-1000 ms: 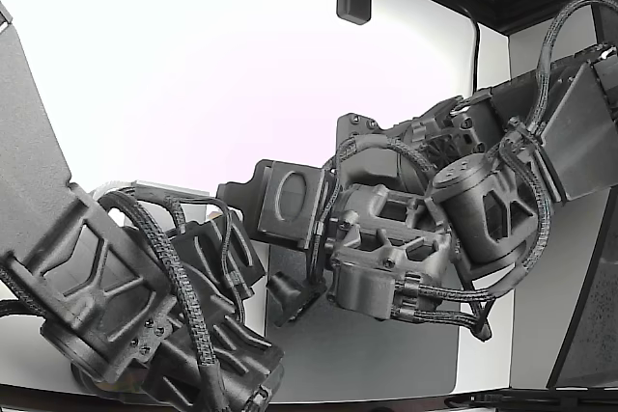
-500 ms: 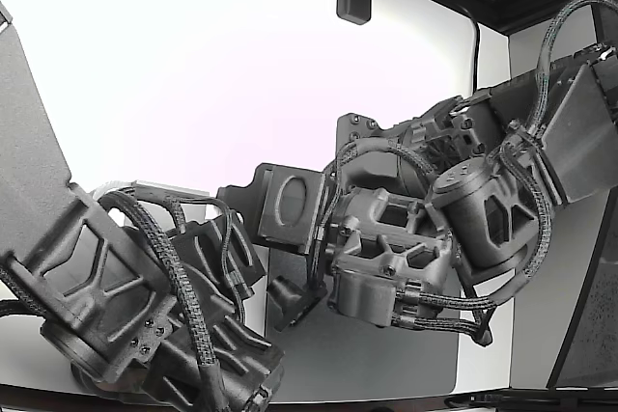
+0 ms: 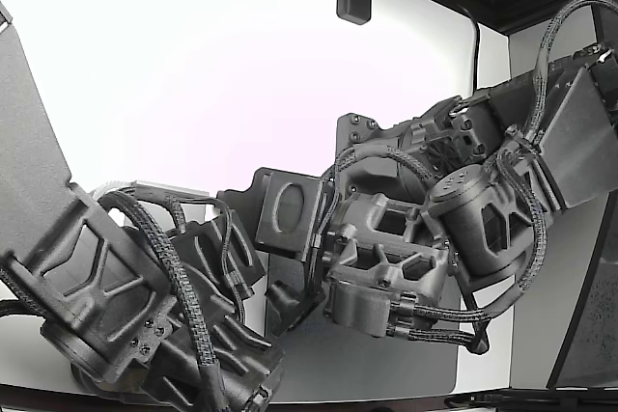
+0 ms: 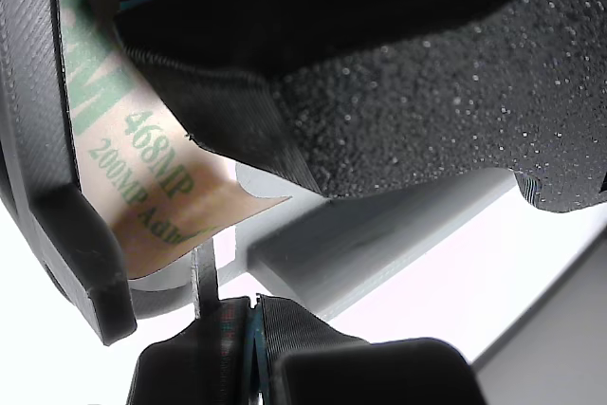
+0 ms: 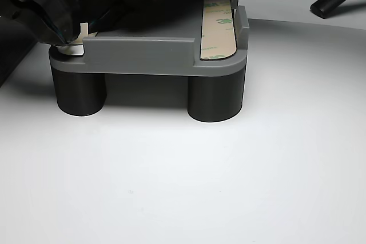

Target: Peel off protective film from adhesive tape.

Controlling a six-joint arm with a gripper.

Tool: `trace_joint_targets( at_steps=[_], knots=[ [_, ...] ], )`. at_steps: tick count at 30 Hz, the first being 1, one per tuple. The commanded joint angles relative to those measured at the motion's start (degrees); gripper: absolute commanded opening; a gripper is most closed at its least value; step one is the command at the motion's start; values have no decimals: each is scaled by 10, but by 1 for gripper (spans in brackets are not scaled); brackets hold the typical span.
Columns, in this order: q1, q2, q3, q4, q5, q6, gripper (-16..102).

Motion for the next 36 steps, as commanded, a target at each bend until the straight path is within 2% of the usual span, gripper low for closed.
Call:
trace_joint_targets(
  at_steps=[1, 36],
  knots=[
    [-4, 8, -18, -1, 2, 1, -12],
    [1, -27, -25, -13, 11, -6, -12]
  ],
)
